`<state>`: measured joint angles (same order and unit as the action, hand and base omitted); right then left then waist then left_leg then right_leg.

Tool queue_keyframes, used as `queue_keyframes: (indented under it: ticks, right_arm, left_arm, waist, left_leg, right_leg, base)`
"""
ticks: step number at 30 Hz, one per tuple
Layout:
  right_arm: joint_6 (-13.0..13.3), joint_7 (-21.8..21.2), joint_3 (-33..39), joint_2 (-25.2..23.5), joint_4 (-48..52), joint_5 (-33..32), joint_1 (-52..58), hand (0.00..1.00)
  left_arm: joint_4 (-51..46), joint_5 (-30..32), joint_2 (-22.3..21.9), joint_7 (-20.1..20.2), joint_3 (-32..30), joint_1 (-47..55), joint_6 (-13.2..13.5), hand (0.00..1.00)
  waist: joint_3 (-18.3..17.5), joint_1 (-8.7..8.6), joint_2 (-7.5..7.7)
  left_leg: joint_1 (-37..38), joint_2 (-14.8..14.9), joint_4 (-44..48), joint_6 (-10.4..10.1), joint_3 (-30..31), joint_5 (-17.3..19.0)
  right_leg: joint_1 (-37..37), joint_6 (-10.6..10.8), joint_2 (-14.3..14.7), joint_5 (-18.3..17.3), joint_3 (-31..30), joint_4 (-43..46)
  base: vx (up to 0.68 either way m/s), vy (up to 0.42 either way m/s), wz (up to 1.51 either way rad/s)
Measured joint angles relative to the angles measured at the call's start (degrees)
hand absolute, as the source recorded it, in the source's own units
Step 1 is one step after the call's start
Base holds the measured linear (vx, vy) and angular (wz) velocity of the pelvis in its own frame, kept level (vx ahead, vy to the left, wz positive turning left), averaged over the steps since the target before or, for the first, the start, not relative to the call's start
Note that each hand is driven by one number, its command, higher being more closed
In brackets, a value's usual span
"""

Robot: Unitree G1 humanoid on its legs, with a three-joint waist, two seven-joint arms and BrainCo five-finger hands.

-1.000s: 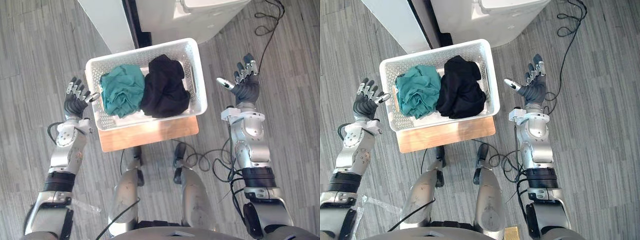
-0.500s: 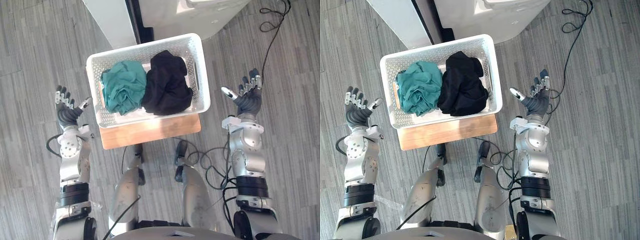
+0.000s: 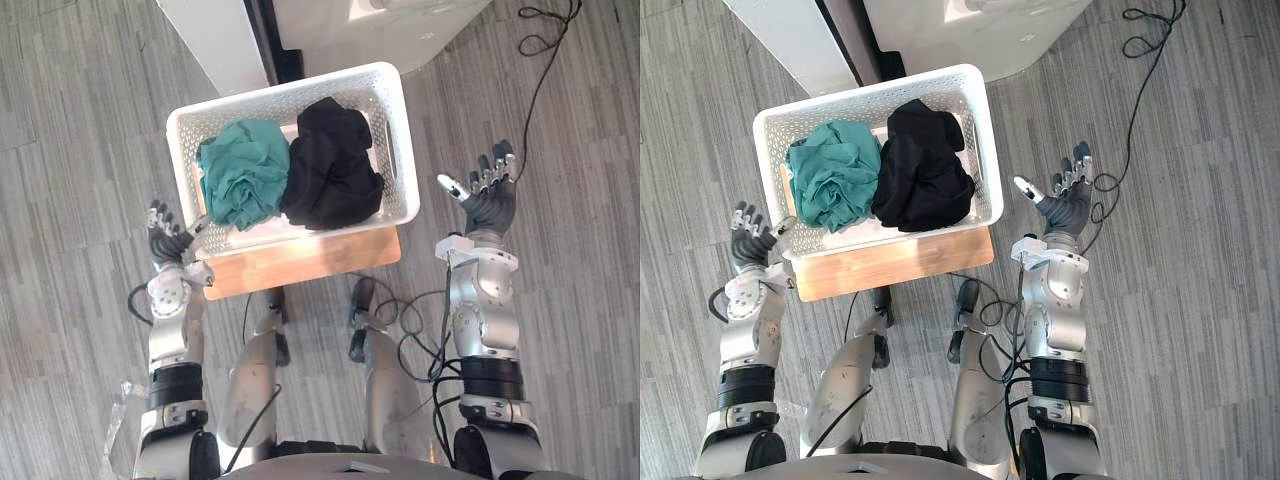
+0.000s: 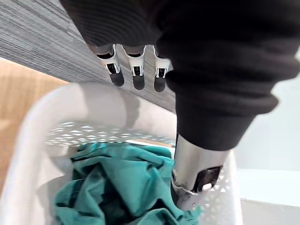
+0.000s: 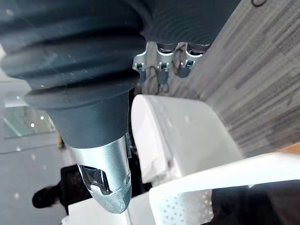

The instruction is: Pick up the laundry basket with both hands and put the clothes into the washing machine.

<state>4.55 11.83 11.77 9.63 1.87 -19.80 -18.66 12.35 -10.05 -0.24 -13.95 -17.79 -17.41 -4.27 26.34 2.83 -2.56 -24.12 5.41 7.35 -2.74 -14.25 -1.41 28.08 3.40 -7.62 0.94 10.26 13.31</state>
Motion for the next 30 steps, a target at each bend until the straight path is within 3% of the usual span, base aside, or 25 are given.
queue_keyframes:
  ticks: [7,13,20,25,30]
  right_arm:
    - [0.05,-0.64,-1.76,0.05,3.28,-0.83,-0.53,0.00]
    - [1.68,-3.13,-5.27,1.60,8.92,-6.00,-2.96,0.00]
    - [2.17,-5.83,-9.20,5.61,9.02,-12.75,-5.25,0.00]
    - [0.04,-7.84,-13.04,9.50,7.22,-15.42,-9.52,0.00]
    - [-2.27,-9.42,-21.20,13.08,-2.65,-24.25,-20.19,0.00]
  left_arm:
    - [15.59,-2.22,5.98,3.16,-1.07,-9.29,0.65,0.00]
    - [31.06,-2.33,17.37,6.02,-4.07,-22.26,0.20,0.00]
    - [31.68,-2.31,20.12,6.91,0.06,-23.14,-0.37,0.00]
    - [33.38,-2.25,22.20,6.98,3.09,-24.25,-0.44,0.00]
    - [33.38,-3.38,23.32,7.32,7.15,-25.11,-0.41,0.00]
  waist:
    - [0.00,0.43,0.01]
    - [0.04,-0.90,0.08]
    - [0.27,-0.88,0.47]
    - [0.34,-0.94,0.59]
    - [0.44,-0.89,0.77]
  left_leg:
    - [-2.13,1.37,3.89,0.05,-2.42,2.18]
    - [-3.81,5.57,6.60,0.31,-7.89,2.59]
    - [-3.85,5.56,6.60,0.61,-8.51,1.99]
    - [-3.88,5.55,6.49,0.76,-8.53,1.57]
    - [-3.99,5.54,5.72,0.89,-8.53,0.59]
  right_leg:
    - [1.27,0.04,0.57,0.74,-1.62,-0.35]
    - [2.26,-0.78,2.20,1.48,-1.48,-0.47]
    - [2.12,-0.69,2.46,2.93,-1.94,-2.01]
    - [2.05,-0.65,2.50,3.53,-1.95,-2.38]
    - [2.06,-0.91,2.67,4.47,-1.82,-3.23]
  base:
    - [0.01,0.005,-0.13]
    - [-0.03,-0.064,-0.07]
    - [-0.01,-0.046,-0.03]
    - [-0.01,-0.041,0.00]
    - [-0.02,-0.048,0.00]
